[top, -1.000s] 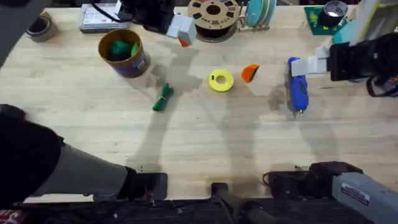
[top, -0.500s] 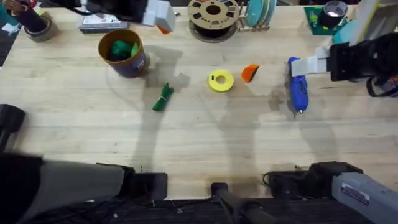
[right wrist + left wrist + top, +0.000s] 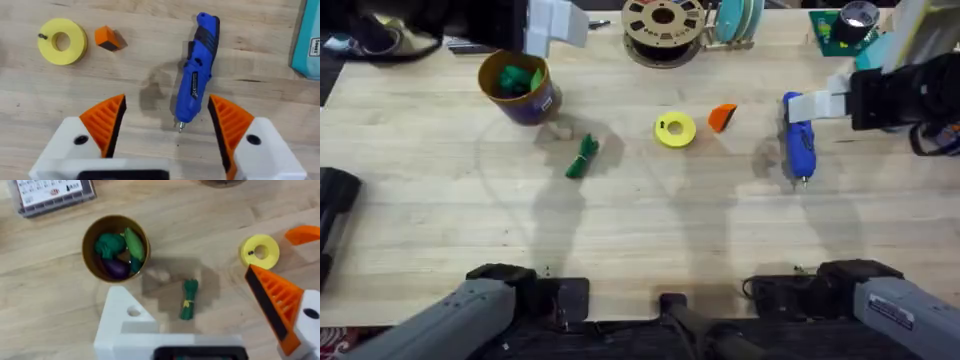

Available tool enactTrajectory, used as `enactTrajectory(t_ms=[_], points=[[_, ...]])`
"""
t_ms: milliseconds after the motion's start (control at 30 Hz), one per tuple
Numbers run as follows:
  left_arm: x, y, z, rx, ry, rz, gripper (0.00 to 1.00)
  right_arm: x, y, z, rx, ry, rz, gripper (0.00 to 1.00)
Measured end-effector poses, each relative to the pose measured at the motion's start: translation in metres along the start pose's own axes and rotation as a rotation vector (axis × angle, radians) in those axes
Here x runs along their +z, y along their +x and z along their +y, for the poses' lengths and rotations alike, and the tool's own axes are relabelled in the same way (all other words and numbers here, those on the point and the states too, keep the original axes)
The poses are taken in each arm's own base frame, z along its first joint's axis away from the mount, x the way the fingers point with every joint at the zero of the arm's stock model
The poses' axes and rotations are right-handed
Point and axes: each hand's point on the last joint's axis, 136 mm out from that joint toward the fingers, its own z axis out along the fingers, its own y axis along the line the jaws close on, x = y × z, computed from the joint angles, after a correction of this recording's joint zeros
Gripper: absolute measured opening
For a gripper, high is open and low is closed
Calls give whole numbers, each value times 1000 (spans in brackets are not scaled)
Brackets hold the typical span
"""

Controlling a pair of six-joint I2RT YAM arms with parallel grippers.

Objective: Pick up the gripper from the table and insert it into the empty holder that is missing its gripper. Then pick up a screw, insert it into the mounting hole, and use the screwdriver to tighten it. Finally, clean up the table by picking up the vegetable and placing it into the bucket.

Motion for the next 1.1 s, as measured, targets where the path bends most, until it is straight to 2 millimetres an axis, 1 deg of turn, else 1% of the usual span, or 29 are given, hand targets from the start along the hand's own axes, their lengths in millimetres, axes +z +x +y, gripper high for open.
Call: enactTrajectory(t_ms=[300,600,933,1100], points=[[-6,8,-1,20,-18,-227,990,0,0,0,0,0,0,997],[1,26,-4,39,-22,-429,990,0,0,0,0,0,0,997],[5,48,-17,82,23,-669,992,0,0,0,0,0,0,997],[6,64,-27,116,75,-762,992,0,0,0,0,0,0,997]])
